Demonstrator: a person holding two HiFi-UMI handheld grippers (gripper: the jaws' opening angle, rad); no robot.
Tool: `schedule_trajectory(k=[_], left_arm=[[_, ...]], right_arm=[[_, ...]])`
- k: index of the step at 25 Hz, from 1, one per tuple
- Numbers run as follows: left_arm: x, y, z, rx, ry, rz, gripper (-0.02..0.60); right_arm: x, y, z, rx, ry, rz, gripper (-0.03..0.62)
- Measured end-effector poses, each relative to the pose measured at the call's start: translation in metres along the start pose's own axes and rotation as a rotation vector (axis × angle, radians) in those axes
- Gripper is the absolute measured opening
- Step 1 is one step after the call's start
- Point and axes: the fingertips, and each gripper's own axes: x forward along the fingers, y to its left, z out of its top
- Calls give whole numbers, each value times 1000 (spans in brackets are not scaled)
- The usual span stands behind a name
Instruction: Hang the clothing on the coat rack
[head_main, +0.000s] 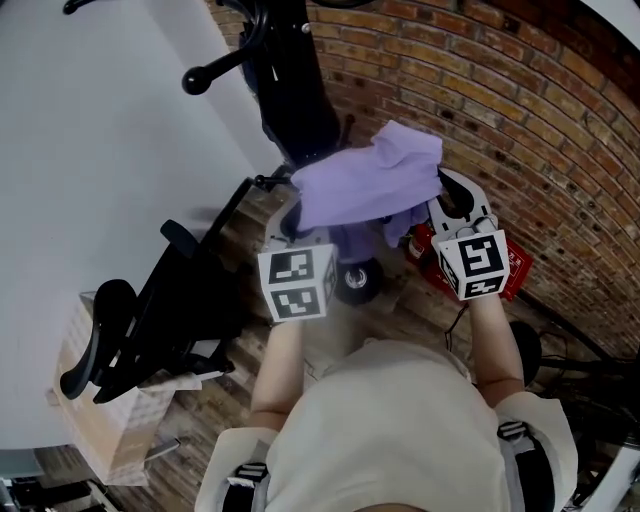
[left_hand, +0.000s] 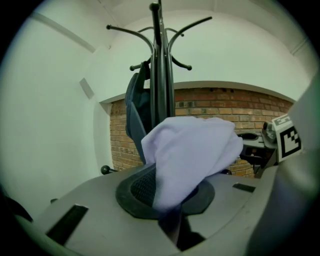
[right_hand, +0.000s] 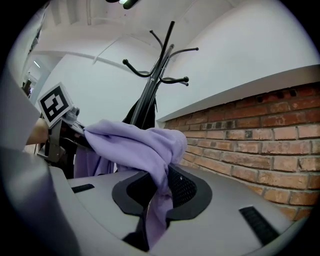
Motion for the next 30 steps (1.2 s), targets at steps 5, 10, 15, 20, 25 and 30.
schedule_trajectory(k=[5,10,15,20,25,30], left_arm=[[-3,24,-19,-28,37,57,44],[-1,37,-44,-59,85,93,44],[4,40,-73,-91,152,106,44],[11,33,-106,-109,225,101,44],[23,16,-140,-100,302,72,44],[34,-6,-158,-72,335,32,44]], right_arm=[[21,21,-7,1,6,75,48],[37,36,-22,41,23,147,48],[47,44,-37,66,49,206,49],[49,51,-50,86,61,254,54],[47,62,-69,123,90,290,66],[40,77,-84,159,111,314,81]])
